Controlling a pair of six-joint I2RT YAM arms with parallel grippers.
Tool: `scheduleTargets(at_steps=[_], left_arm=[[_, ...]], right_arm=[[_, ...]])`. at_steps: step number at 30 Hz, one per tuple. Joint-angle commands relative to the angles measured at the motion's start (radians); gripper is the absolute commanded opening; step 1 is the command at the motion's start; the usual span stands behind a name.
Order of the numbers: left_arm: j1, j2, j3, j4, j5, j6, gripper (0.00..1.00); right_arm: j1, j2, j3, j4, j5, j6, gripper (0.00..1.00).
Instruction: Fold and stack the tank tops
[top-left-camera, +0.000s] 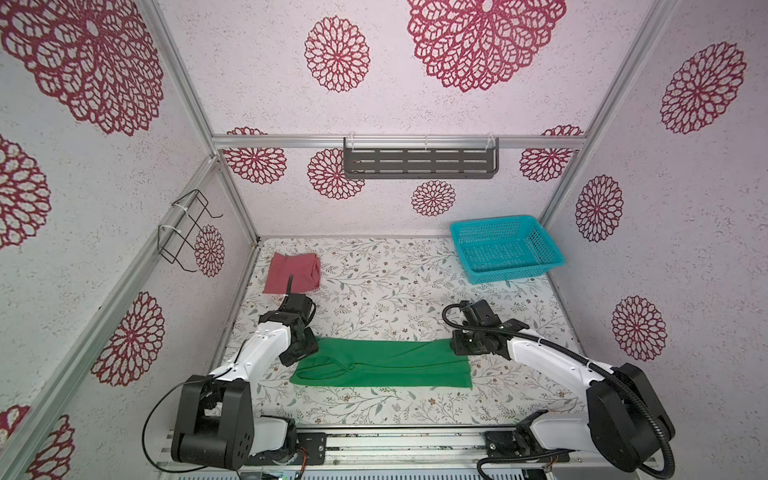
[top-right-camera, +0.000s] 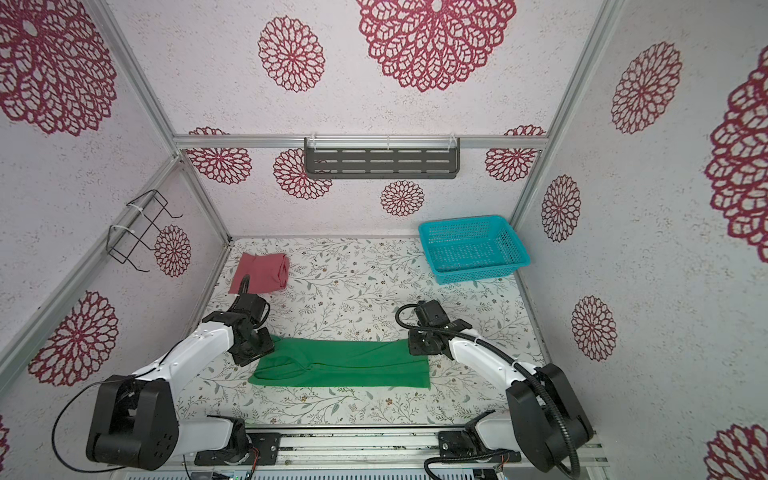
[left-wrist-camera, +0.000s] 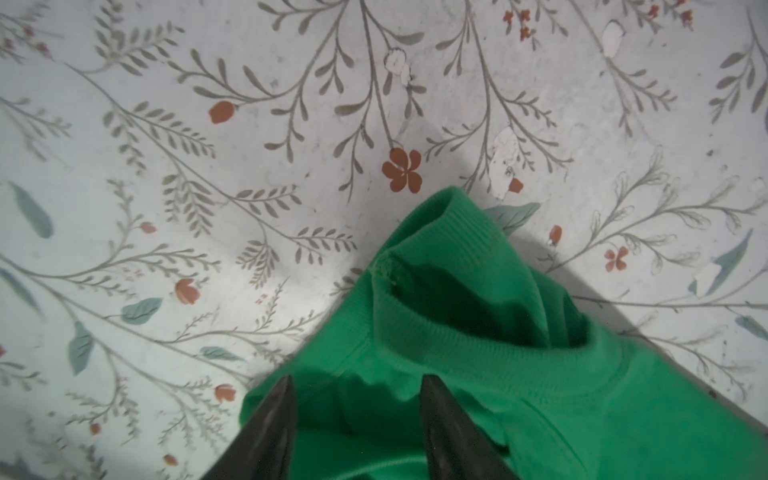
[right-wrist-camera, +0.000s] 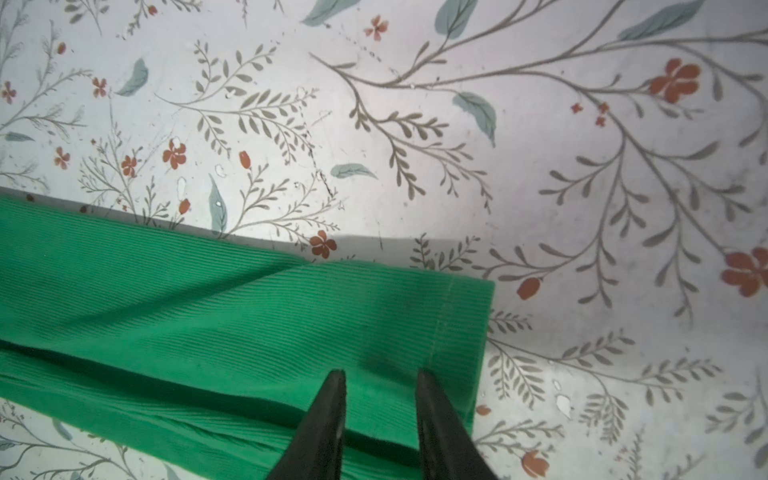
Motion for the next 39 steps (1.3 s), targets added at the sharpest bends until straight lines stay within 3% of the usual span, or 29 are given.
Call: scheduleTargets(at_steps=[1, 5, 11, 18, 19, 22, 28, 33, 39], left_arm=[[0.005, 0.03, -0.015, 0.108, 0.038, 0.011, 0.45], [0.005, 0.082, 0.017, 0.122, 0.05, 0.021, 0.25], [0.007, 0.041, 0.084, 0.007, -0.016, 0.065, 0.0], [0.053, 0.105, 0.12, -0.039, -0.009, 0.106, 0.0], [0.054, 0.129, 0.125, -0.044, -0.004, 0.107, 0.02], [0.053, 0.155, 0.138, -0.062, -0.01, 0.106, 0.26], [0.049, 0.011, 0.224, -0.219, -0.08, 0.099, 0.54], [-0.031, -0.11, 0.253, -0.286, -0.026, 0.022, 0.57], [-0.232, -0.126, 0.098, -0.049, 0.259, -0.186, 0.56]], right_arm=[[0.005, 0.021, -0.001, 0.039, -0.016, 0.02, 0.32], [0.004, 0.049, -0.006, 0.072, -0.024, 0.036, 0.32], [0.003, 0.049, -0.052, 0.108, 0.004, 0.07, 0.31], [-0.008, 0.074, -0.09, 0.133, 0.098, 0.092, 0.31], [-0.011, 0.075, -0.093, 0.134, 0.1, 0.092, 0.31], [-0.014, 0.032, -0.083, 0.123, 0.08, 0.088, 0.33], [-0.036, -0.087, -0.006, -0.066, 0.072, 0.068, 0.37], [-0.089, -0.131, -0.024, -0.194, 0.009, 0.071, 0.37], [-0.1, -0.123, -0.041, -0.22, -0.081, 0.073, 0.37]])
